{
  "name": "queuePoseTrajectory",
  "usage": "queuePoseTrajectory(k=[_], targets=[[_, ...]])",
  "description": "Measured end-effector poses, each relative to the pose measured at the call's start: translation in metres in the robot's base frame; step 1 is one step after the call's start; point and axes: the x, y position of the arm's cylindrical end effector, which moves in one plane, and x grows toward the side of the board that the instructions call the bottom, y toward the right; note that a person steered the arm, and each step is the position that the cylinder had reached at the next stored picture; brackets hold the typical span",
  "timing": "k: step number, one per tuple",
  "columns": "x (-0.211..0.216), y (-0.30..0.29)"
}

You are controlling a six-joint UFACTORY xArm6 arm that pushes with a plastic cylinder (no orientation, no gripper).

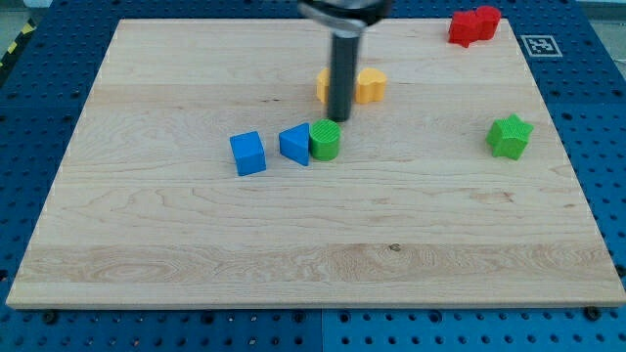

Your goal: Push the green circle into the green star

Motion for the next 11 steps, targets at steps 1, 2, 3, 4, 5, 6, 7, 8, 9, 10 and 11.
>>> queuePoseTrajectory(k=[1,2,3,4,5,6,7,8,9,10,11], targets=[[0.015,-0.026],[0.037,-0.026],[0.056,-0.026],[0.062,-0.026],[0.058,-0.022],[0.046,-0.016],[0.045,0.001],[0.045,0.032],[0.045,0.067],[0.038,0.093],[0.023,0.095]])
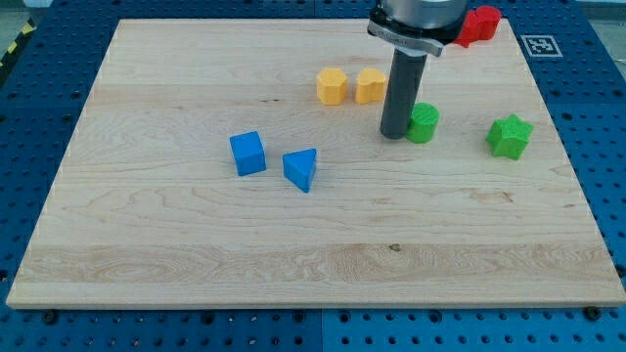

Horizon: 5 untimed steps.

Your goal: Push the green circle into the green star

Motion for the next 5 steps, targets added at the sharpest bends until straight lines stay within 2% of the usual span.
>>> queuePoseTrajectory(k=[5], targets=[[0.008,0.065]])
